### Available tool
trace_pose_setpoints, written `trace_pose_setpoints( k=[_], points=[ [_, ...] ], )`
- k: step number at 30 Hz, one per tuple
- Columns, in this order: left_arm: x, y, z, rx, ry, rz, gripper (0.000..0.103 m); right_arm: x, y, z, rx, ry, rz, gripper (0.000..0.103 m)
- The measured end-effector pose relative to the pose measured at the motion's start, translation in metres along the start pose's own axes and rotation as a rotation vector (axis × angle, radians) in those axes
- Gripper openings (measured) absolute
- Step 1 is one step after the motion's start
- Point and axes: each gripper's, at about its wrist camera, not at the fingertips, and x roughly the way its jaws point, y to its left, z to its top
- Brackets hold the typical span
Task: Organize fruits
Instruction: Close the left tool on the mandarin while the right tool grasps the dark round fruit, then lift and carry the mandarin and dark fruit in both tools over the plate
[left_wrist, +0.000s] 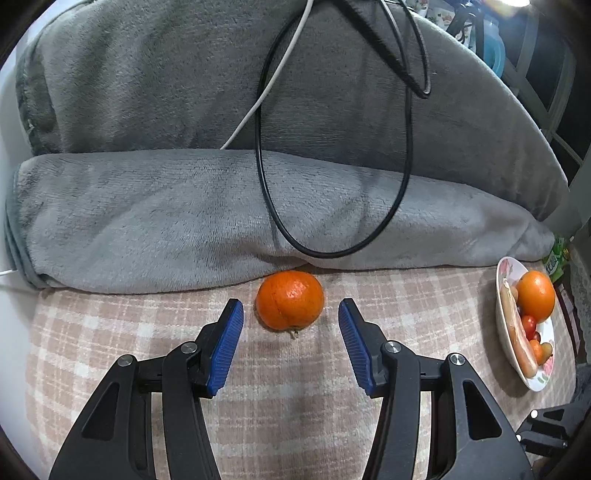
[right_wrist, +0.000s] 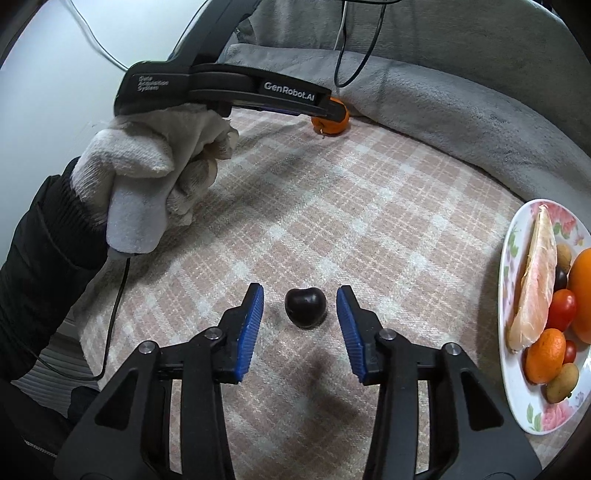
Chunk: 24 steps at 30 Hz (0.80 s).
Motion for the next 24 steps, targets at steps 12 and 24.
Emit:
trace_pose_setpoints(
  k=[12,24],
  points=[
    [0.025,0.002,0.012,0.011,0.018,0.005,0.053,0.003,0.006,0.000,-0.014,0.004,-0.008,0.043],
    [0.044,-0.003,0.008,0.000,0.026,-0.002,0.041,0.017,0.006,0.003,-0.014,0.040,-0.017,0.028]
  ],
)
